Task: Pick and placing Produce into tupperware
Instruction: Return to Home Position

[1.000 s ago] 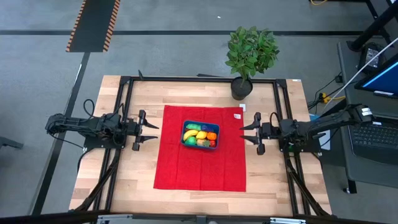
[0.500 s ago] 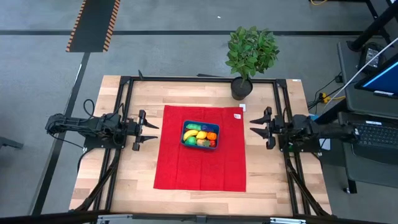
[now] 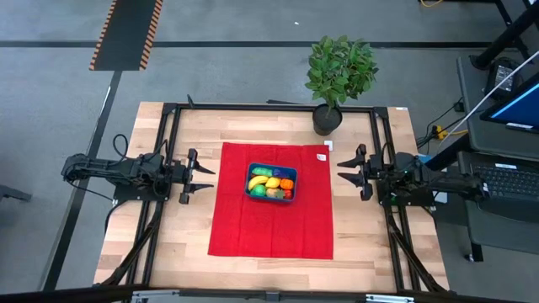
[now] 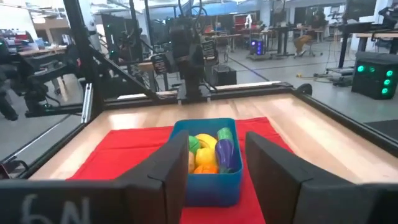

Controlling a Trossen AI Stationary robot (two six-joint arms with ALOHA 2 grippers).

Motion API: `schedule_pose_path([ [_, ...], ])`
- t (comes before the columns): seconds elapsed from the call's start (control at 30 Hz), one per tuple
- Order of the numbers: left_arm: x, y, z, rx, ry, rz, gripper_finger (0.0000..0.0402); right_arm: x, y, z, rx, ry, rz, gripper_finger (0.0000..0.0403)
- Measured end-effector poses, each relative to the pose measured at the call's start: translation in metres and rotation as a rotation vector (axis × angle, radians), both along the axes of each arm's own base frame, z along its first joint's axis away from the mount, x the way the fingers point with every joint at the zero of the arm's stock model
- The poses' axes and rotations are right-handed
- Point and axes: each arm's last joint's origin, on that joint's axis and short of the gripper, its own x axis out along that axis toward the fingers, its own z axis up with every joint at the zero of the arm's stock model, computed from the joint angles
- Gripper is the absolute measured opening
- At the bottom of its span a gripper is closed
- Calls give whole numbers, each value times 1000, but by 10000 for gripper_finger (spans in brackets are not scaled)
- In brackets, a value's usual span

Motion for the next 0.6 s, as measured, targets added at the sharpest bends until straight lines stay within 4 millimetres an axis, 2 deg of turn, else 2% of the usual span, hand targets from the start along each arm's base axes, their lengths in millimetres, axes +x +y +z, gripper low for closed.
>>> schedule_pose_path([
  [0.6, 0, 0, 0, 0, 0, -1, 179, 0, 0, 0, -42, 4, 2, 159],
])
